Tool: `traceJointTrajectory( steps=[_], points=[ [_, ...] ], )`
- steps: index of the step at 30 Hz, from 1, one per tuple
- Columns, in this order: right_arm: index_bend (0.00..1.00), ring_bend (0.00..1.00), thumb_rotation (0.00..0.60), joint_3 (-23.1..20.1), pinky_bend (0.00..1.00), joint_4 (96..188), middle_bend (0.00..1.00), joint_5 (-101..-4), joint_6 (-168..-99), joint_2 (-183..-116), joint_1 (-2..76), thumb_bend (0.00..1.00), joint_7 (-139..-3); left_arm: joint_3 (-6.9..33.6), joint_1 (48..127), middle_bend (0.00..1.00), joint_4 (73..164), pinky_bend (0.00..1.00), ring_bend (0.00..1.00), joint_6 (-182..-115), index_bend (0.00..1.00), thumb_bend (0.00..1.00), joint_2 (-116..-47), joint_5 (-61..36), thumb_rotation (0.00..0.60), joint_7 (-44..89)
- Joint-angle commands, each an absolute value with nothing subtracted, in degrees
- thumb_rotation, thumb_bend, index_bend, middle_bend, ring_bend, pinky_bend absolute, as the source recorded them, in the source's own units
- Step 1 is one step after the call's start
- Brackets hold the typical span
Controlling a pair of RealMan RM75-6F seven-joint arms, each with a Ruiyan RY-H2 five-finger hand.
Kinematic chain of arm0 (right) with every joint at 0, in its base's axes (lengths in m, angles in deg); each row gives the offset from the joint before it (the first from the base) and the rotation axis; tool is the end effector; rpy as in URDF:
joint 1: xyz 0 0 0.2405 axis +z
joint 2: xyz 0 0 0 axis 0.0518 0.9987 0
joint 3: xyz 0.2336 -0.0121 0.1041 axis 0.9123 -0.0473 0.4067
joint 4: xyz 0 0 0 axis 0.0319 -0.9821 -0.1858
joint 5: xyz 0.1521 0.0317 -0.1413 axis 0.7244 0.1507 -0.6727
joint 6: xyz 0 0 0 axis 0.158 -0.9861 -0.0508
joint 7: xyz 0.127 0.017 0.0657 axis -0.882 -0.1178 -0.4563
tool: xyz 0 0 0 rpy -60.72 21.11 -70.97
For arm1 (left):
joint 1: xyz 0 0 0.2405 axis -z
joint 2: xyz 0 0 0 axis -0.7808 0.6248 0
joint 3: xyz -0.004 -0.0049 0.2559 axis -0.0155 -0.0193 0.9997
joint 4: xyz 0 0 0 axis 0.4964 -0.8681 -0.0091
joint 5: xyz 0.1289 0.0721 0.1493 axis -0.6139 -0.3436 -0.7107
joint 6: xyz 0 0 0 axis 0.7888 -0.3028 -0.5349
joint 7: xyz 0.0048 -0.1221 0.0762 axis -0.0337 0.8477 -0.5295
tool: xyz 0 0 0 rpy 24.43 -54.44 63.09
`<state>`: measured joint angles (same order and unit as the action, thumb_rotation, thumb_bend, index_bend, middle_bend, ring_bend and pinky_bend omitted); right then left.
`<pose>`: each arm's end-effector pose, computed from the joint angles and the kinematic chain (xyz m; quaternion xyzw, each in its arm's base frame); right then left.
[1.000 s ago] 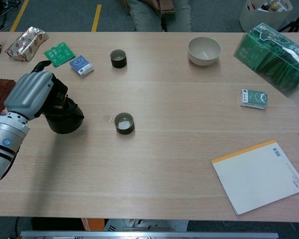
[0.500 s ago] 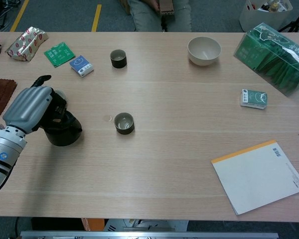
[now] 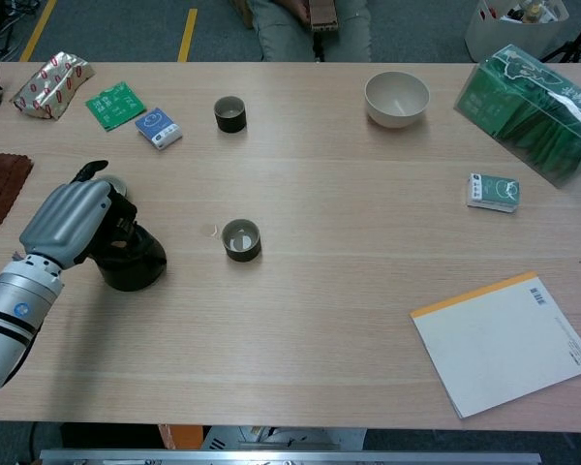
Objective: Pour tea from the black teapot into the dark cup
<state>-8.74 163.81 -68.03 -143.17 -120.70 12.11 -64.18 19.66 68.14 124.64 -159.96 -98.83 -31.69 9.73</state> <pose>-0.3225 -0.2022 0.1890 0.6346 -0.3924 0.2801 0.6041 -0.2266 0.2206 -0.0447 -0.6379 -0.4432 -0.4174 0.4717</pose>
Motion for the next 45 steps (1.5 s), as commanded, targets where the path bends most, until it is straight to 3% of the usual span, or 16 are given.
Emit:
traceJointTrajectory(
  steps=[1, 20, 28, 37, 45],
  points=[
    [0.10, 0.00, 0.600, -8.7, 0.05, 163.8, 0.13, -68.0, -143.2, -120.7, 12.1, 0.23, -64.2, 19.6, 68.0, 0.96, 124.5, 0.00, 0.76, -159.7, 0.88, 0.25, -98.9, -31.5, 0.600, 9.8],
    [0.10, 0.00, 0.600, -8.7, 0.05, 164.1, 0.13, -68.0, -143.7, -120.4, 11.7, 0.23, -64.3, 18.9, 67.6, 0.80, 126.7, 0.00, 0.60, -158.4, 0.75, 0.25, -97.4, -30.1, 0.597, 9.5],
    [0.10, 0.00, 0.600, -8.6, 0.05, 164.3, 0.13, -68.2, -144.0, -120.3, 11.6, 0.23, -64.4, 18.9, 67.5, 0.70, 129.7, 0.00, 0.51, -157.1, 0.65, 0.25, -95.6, -28.6, 0.563, 8.0],
    [0.10, 0.00, 0.600, -8.6, 0.05, 164.5, 0.13, -68.3, -144.4, -120.1, 11.3, 0.23, -64.5, 19.1, 67.4, 0.63, 131.1, 0.00, 0.47, -156.5, 0.60, 0.25, -94.9, -28.4, 0.537, 8.3],
    [0.10, 0.00, 0.600, -8.6, 0.05, 164.7, 0.13, -68.5, -144.7, -119.9, 11.2, 0.23, -64.6, 19.0, 67.6, 0.54, 133.0, 0.00, 0.40, -156.5, 0.48, 0.25, -93.7, -28.9, 0.508, 9.4]
  ],
)
